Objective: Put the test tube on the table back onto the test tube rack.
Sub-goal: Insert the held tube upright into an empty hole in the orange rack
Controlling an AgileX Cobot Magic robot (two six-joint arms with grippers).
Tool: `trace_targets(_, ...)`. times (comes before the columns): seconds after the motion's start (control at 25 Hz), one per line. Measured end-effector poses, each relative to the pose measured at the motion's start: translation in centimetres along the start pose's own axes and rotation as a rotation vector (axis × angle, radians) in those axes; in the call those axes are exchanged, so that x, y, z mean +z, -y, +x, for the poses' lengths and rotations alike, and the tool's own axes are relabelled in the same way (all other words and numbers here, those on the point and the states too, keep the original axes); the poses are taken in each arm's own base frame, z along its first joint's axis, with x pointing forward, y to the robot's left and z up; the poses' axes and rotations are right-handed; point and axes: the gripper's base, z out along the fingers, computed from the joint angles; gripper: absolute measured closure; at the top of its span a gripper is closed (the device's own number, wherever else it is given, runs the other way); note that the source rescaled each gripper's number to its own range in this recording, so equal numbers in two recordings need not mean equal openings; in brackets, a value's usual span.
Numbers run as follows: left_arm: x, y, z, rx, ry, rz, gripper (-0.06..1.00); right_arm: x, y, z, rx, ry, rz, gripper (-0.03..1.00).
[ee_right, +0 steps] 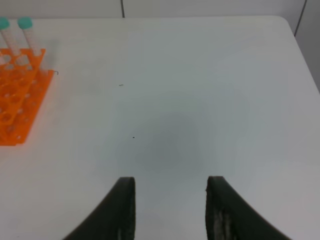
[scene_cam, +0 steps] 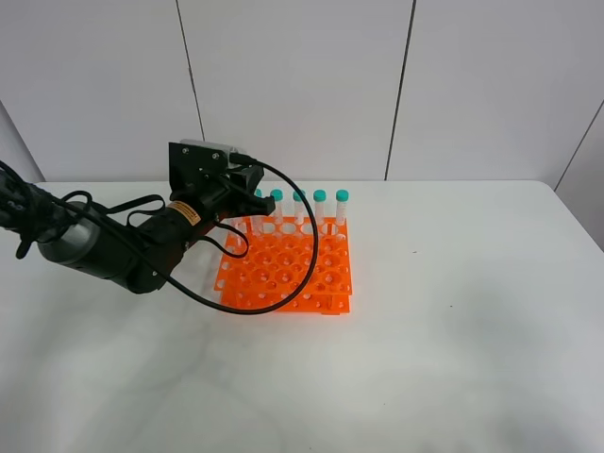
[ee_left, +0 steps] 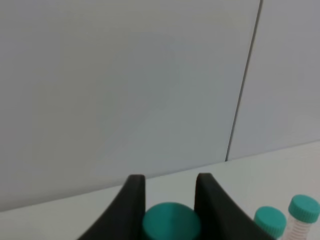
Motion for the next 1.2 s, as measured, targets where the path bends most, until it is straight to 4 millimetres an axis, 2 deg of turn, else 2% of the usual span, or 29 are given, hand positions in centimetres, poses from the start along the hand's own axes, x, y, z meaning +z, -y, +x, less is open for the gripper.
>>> trace_targets(0.24, 0.07, -0.07, 0.91, 0.0, 0.006, 0.001, 0.94, 0.0, 0.0, 0.0, 0.0, 0.0, 0.0, 0.56)
trace_targets(1.2, 0.07, -0.57, 0.91, 0.047, 0.034, -0.011, 0.94, 0.0, 0.0, 0.0, 0.0, 0.0, 0.0, 0.56)
